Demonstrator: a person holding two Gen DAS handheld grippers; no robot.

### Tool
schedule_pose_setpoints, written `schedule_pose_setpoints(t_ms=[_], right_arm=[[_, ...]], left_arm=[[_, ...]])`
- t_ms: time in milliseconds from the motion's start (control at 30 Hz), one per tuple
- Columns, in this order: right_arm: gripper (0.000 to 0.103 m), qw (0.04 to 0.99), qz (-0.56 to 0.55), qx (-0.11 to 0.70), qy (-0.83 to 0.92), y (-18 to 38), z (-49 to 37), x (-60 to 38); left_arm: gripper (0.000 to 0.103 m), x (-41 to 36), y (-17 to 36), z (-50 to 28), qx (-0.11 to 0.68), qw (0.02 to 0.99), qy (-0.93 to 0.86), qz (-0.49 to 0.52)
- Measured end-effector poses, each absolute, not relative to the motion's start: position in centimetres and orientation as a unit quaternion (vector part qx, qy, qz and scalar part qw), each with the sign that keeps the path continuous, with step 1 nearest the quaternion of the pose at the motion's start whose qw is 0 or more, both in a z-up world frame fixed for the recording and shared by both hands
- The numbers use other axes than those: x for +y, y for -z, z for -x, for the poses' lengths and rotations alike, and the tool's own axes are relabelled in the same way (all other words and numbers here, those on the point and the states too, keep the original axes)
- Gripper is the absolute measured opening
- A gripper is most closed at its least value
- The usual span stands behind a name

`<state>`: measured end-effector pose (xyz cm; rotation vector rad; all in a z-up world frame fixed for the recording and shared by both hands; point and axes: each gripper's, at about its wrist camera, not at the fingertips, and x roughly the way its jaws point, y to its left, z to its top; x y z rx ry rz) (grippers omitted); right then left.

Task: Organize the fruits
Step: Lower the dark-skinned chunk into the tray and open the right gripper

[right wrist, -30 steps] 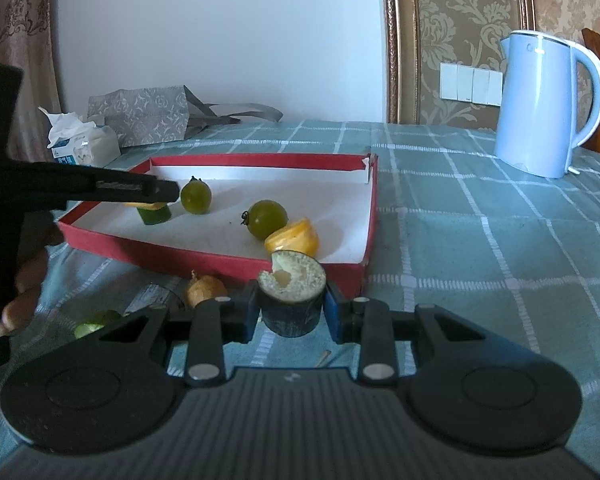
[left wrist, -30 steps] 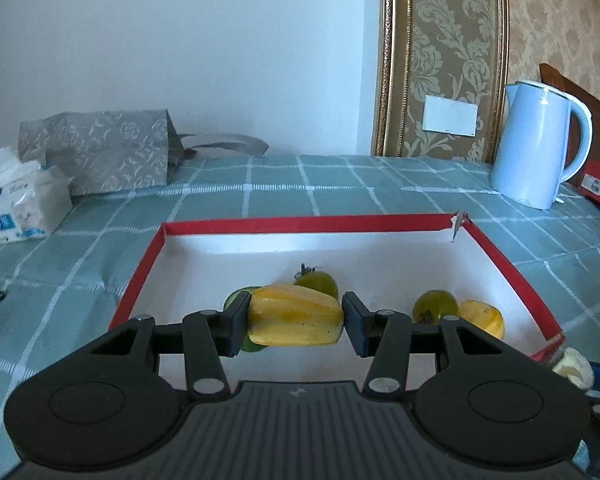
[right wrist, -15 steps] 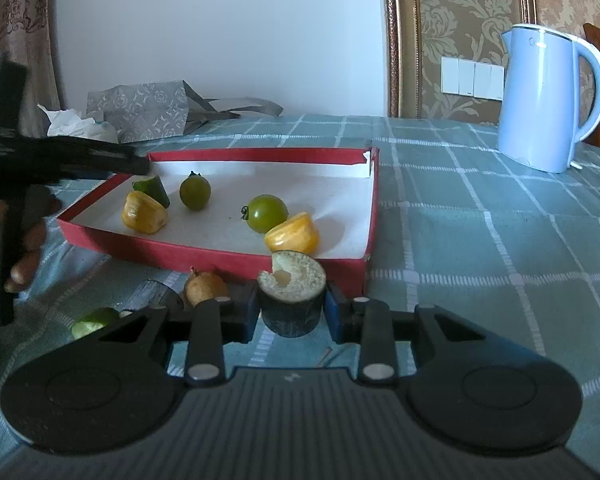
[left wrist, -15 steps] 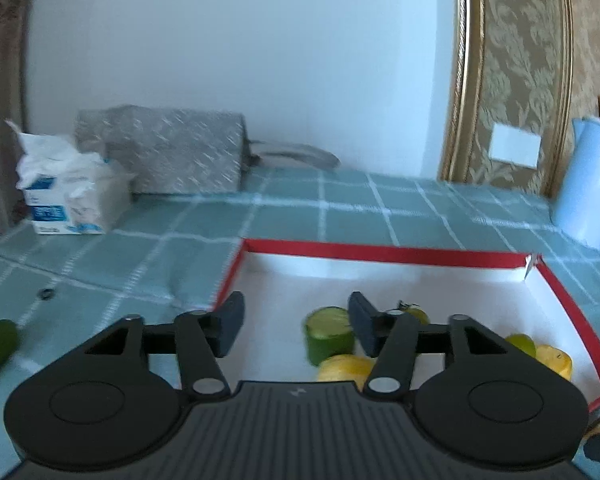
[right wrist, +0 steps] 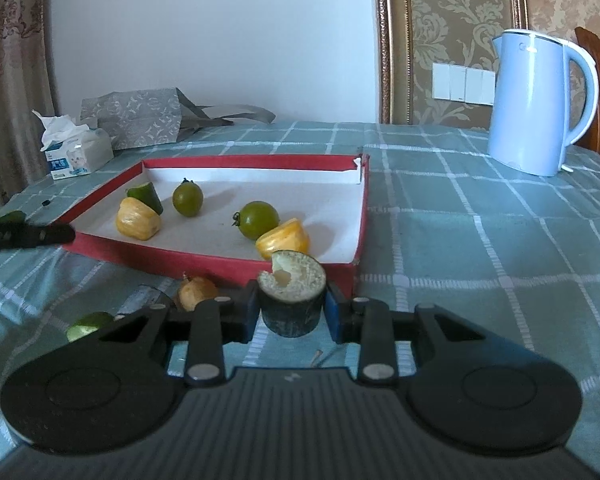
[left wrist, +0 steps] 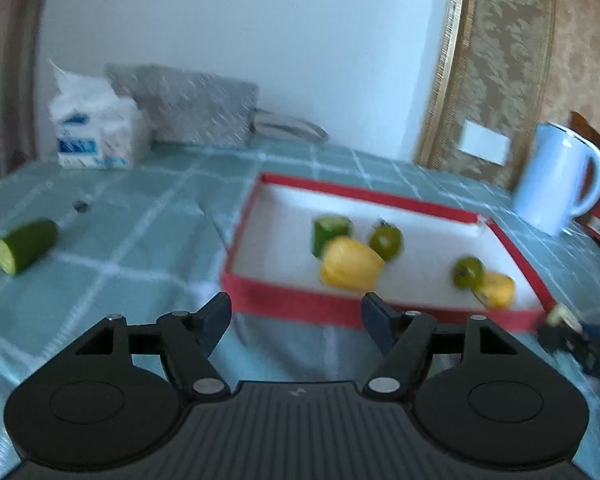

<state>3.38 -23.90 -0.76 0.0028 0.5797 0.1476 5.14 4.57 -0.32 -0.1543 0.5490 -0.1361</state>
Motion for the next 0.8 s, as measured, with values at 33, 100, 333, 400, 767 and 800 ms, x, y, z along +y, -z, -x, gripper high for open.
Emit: schedule_pose_setpoints(t_ms=[33, 100, 333, 400, 767, 800], right_arm=[[0.032, 0.955, -0.002, 0.287, -0.071, 0.8, -3.4, -23.9], [0.032, 0.956, -0.002, 0.287, -0.068, 0.8, -3.4, -24.0], [0.032, 0.955, 0.001, 0.287, -0.069, 0.8, -3.4, -23.9], [0.032, 0.956, 0.000, 0.284, -0.068, 0.7, -3.3, -23.9], [0.032, 0.957, 0.000, 0.279, -0.073, 0.6, -3.1, -23.9], [0.032, 0.958, -0.001, 0.278, -0.075, 0.5, -3.1, -23.9]], left_arm=[[0.071, 4.6, 0.4, -4.9, 0.272, 0.956, 0.077, 0.079], [0.071, 4.4, 0.3, -4.2, 0.267, 0.956, 0.095, 0.078], [0.073, 3.0, 0.4, -2.8, 0.255, 0.959, 0.116, 0.040], [0.073, 2.7, 0.6, -2.7, 0.254, 0.960, 0.117, 0.030], [0.073, 3.5, 1.0, -3.3, 0.265, 0.957, 0.110, 0.049], [0.073, 3.5, 1.1, -3.4, 0.266, 0.957, 0.109, 0.049]])
